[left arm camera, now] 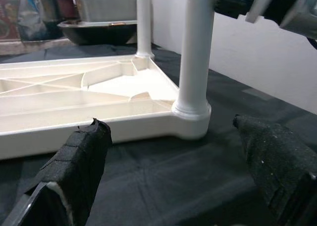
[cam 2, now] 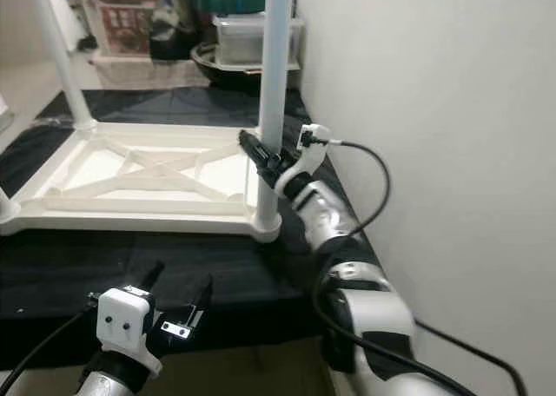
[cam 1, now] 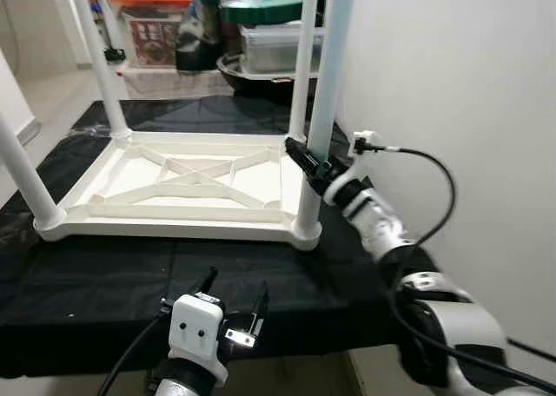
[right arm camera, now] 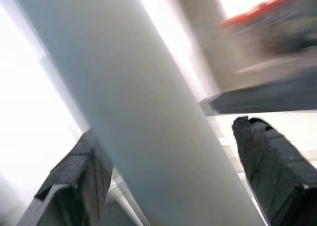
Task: Building children table
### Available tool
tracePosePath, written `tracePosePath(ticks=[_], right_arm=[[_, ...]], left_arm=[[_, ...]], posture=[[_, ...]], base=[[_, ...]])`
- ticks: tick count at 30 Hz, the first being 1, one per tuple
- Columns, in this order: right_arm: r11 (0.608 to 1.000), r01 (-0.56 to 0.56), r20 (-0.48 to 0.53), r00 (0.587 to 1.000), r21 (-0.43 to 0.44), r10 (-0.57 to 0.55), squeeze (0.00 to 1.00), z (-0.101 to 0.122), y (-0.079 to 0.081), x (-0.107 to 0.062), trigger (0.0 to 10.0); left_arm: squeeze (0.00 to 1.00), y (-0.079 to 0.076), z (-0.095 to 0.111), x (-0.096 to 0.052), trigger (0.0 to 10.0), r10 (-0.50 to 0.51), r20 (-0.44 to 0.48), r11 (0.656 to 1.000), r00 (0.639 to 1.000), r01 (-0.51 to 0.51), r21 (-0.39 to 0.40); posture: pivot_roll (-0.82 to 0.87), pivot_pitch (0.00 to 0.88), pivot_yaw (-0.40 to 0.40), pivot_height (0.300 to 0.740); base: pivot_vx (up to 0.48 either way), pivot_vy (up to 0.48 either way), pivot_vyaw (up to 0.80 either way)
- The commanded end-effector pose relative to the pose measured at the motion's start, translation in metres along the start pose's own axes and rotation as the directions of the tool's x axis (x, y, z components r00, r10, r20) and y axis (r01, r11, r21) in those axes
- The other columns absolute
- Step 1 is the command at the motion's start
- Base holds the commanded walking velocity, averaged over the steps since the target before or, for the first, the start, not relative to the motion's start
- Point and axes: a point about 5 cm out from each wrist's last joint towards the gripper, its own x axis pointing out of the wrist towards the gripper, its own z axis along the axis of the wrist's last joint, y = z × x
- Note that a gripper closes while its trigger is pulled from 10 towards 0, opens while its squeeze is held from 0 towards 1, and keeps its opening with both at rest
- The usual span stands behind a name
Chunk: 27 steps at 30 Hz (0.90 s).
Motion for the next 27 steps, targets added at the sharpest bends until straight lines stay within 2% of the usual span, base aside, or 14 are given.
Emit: tracePosePath(ticks=[1, 8, 9, 13, 14, 15, 17, 19, 20, 22, 24, 25, 26, 27], right_arm=[[0.979, -0.199, -0.115, 0.972, 0.046, 0.203, 0.00, -0.020, 0.015, 0.001, 10.0], [0.907, -0.407, -0.259, 0.869, 0.111, 0.421, 0.00, -0.045, 0.030, -0.003, 10.0], [0.900, -0.422, -0.280, 0.855, 0.113, 0.436, 0.00, -0.049, 0.032, -0.002, 8.0], [0.896, -0.430, -0.294, 0.846, 0.114, 0.444, 0.00, -0.052, 0.033, -0.001, 8.0], [0.923, -0.379, -0.311, 0.871, 0.065, 0.380, 0.00, -0.054, 0.030, 0.002, 0.0], [0.977, -0.208, -0.312, 0.932, -0.052, 0.182, 0.00, -0.052, 0.019, 0.009, 0.0], [0.990, -0.028, -0.273, 0.962, -0.135, -0.010, 0.00, -0.047, 0.008, 0.014, 0.0], [0.922, 0.311, -0.160, 0.922, -0.231, -0.352, 0.00, -0.031, -0.015, 0.008, 0.0], [0.922, 0.311, -0.160, 0.922, -0.231, -0.352, 0.00, -0.031, -0.015, 0.008, 0.0], [0.790, 0.559, -0.058, 0.806, -0.253, -0.589, 0.00, -0.014, -0.034, -0.011, 0.0], [0.790, 0.559, -0.058, 0.806, -0.253, -0.589, 0.00, -0.014, -0.034, -0.011, 0.0], [0.635, 0.727, 0.026, 0.663, -0.261, -0.748, 0.00, -0.001, -0.048, -0.031, 0.0], [0.635, 0.727, 0.026, 0.663, -0.261, -0.748, 0.00, -0.001, -0.048, -0.031, 0.0], [0.525, 0.810, 0.068, 0.558, -0.260, -0.827, 0.00, 0.003, -0.055, -0.043, 0.0]], left_arm=[[0.00, 0.000, -0.003, -0.001, 10.0, -0.006, -0.015, 1.000, 1.000, 0.006, 0.005], [0.00, 0.000, -0.003, -0.001, 10.0, -0.005, -0.016, 1.000, 1.000, 0.005, 0.007], [0.00, 0.000, -0.003, -0.001, 10.0, -0.005, -0.016, 1.000, 1.000, 0.005, 0.007], [0.00, 0.000, -0.003, -0.001, 10.0, -0.005, -0.016, 1.000, 1.000, 0.005, 0.006], [0.00, 0.000, -0.003, -0.001, 10.0, -0.004, -0.015, 1.000, 1.000, 0.004, 0.007], [0.00, 0.000, -0.003, -0.001, 10.0, -0.003, -0.014, 1.000, 1.000, 0.003, 0.007], [0.00, 0.000, -0.002, -0.001, 10.0, -0.001, -0.013, 1.000, 1.000, 0.001, 0.007], [0.00, 0.000, -0.002, -0.001, 10.0, -0.001, -0.012, 1.000, 1.000, 0.001, 0.007], [0.00, 0.000, -0.002, -0.001, 10.0, -0.001, -0.012, 1.000, 1.000, 0.001, 0.007], [0.00, 0.000, -0.002, -0.001, 10.0, -0.002, -0.012, 1.000, 1.000, 0.002, 0.006], [0.00, 0.000, -0.002, -0.001, 10.0, -0.002, -0.012, 1.000, 1.000, 0.002, 0.006], [0.00, 0.000, -0.002, 0.000, 10.0, -0.002, -0.012, 1.000, 1.000, 0.002, 0.006], [0.00, 0.000, -0.002, 0.000, 10.0, -0.002, -0.012, 1.000, 1.000, 0.002, 0.006], [0.00, 0.000, -0.002, 0.000, 10.0, -0.003, -0.012, 1.000, 1.000, 0.003, 0.006]], posture=[[0.07, 0.000, -0.049, 0.740], [0.07, 0.000, -0.049, 0.740], [0.07, 0.000, -0.049, 0.740], [0.07, 0.000, -0.049, 0.740], [0.07, 0.000, -0.049, 0.740], [0.07, 0.000, -0.052, 0.740], [0.07, 0.000, -0.052, 0.740], [0.07, 0.000, -0.052, 0.740], [0.07, 0.000, -0.052, 0.740], [0.07, 0.000, -0.049, 0.740], [0.07, 0.000, -0.049, 0.740], [0.07, 0.000, -0.050, 0.740], [0.07, 0.000, -0.050, 0.740], [0.07, 0.000, -0.050, 0.740]], base=[[0.000, 0.000, 0.00], [0.000, 0.000, 0.00], [0.000, 0.000, 0.00], [0.000, 0.000, 0.00], [0.000, 0.000, 0.00], [0.000, 0.000, 0.00], [0.000, 0.000, 0.00], [0.000, 0.000, 0.00], [0.000, 0.000, 0.00], [0.000, 0.000, 0.00], [0.000, 0.000, 0.00], [0.000, 0.000, 0.00], [0.000, 0.000, 0.00], [0.000, 0.000, 0.00]])
